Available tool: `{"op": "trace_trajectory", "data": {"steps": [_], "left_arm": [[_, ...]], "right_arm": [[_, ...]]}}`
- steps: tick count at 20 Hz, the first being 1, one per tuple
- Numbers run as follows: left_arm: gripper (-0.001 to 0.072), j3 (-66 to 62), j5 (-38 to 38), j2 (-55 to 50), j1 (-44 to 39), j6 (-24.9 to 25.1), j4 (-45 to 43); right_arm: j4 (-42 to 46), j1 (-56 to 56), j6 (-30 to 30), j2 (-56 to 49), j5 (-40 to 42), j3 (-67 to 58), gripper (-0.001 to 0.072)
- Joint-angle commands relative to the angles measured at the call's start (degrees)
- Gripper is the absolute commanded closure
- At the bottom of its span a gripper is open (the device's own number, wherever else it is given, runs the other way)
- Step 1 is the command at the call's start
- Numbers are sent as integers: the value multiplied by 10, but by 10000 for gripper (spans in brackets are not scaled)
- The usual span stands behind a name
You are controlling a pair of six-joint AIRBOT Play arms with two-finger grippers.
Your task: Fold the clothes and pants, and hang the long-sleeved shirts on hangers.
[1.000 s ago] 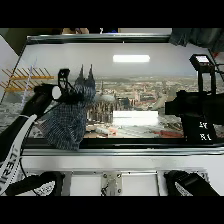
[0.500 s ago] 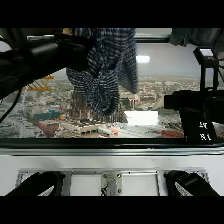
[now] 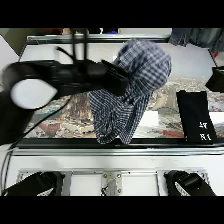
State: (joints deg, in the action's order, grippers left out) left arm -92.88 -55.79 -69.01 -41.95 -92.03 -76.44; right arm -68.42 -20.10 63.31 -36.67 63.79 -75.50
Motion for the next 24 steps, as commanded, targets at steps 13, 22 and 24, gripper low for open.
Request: {"op": "trace_trajectory", "data": {"steps": [13, 22, 24], "left_arm": [[31, 149, -121, -116, 186, 2, 120], [31, 361, -13, -89, 161, 14, 138], [31, 354, 6, -104, 161, 24, 160]], "right_arm": [[-103, 0, 29, -136, 39, 2, 688], [-263, -1, 75, -262, 39, 2, 321], [-296, -3, 90, -285, 40, 7, 321]]}}
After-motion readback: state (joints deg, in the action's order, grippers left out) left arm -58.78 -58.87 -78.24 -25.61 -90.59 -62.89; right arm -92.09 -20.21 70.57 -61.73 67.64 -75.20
